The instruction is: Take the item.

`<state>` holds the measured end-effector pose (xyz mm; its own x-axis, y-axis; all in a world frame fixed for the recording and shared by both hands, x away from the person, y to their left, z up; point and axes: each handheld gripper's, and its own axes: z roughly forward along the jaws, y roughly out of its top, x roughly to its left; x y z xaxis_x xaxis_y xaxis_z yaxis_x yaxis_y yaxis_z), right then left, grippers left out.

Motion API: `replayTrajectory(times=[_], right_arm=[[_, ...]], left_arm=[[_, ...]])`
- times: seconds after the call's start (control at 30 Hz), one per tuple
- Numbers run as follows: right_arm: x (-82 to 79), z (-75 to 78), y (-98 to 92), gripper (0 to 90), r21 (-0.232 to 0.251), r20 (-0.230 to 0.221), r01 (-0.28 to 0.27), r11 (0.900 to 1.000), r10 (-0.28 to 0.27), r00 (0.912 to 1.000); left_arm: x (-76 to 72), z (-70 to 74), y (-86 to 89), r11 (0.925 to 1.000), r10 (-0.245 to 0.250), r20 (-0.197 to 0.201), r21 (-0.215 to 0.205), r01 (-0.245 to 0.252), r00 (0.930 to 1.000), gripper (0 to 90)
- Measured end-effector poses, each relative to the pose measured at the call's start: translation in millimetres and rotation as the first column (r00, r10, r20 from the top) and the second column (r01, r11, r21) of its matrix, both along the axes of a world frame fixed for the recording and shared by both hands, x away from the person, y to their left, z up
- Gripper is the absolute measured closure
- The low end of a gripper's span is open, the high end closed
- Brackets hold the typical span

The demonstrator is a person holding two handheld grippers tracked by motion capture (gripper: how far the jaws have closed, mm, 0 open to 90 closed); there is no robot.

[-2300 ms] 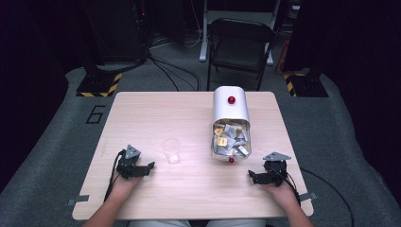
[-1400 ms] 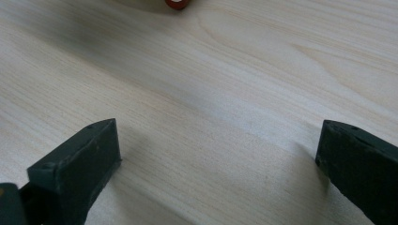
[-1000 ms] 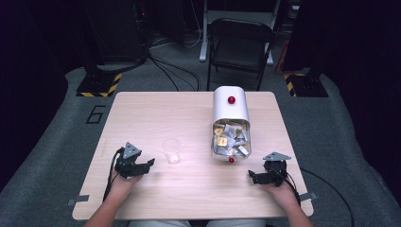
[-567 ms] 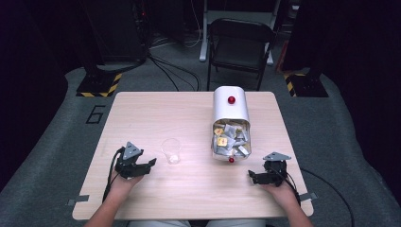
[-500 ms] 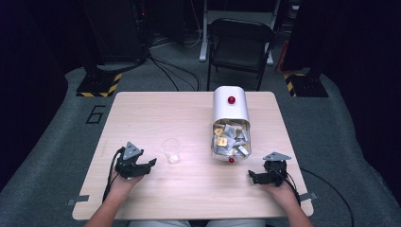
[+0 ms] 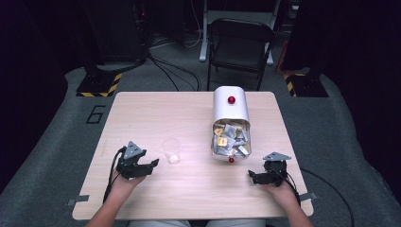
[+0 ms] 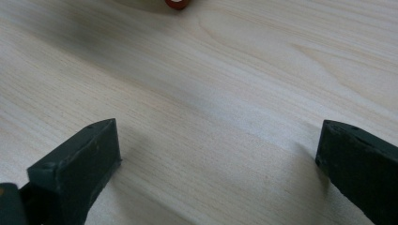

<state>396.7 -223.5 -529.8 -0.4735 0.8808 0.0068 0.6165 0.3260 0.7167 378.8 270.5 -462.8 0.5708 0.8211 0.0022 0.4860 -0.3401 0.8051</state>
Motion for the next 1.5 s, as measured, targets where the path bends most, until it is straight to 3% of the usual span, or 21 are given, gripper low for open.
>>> replayTrajectory(times=[0.27, 0.4, 0.6, 0.83, 1.5], right_arm=[[0.1, 0.0, -0.1, 0.0, -0.001, 0.001, 0.000, 1.000, 0.000, 1.0000], [0.0, 0.0, 0.0, 0.0, -0.001, 0.000, 0.000, 1.000, 0.000, 1.0000], [0.0, 0.0, 0.0, 0.0, 0.000, 0.001, 0.000, 1.000, 0.000, 1.0000], [0.1, 0.0, -0.1, 0.0, -0.001, 0.001, 0.000, 1.000, 0.000, 1.0000], [0.0, -0.1, 0.1, 0.0, 0.001, 0.000, 0.001, 1.000, -0.001, 1.0000]], left_arm=[[-3.6, 6.7, -7.6, 0.9995, -0.030, 0.001, -0.005, 0.030, 0.9996, 35.4], [-5.7, 12.8, -12.4, 0.9979, -0.052, -0.004, -0.039, 0.051, 0.9987, 35.7], [-6.9, 21.7, -21.7, 0.9961, -0.077, 0.006, -0.043, 0.077, 0.9970, 35.8], [-7.3, 25.8, -35.0, 0.9936, -0.112, -0.002, -0.015, 0.112, 0.9937, 35.8], [-2.6, 40.1, -65.3, 0.9864, -0.164, 0.002, -0.013, 0.164, 0.9865, 36.6]])
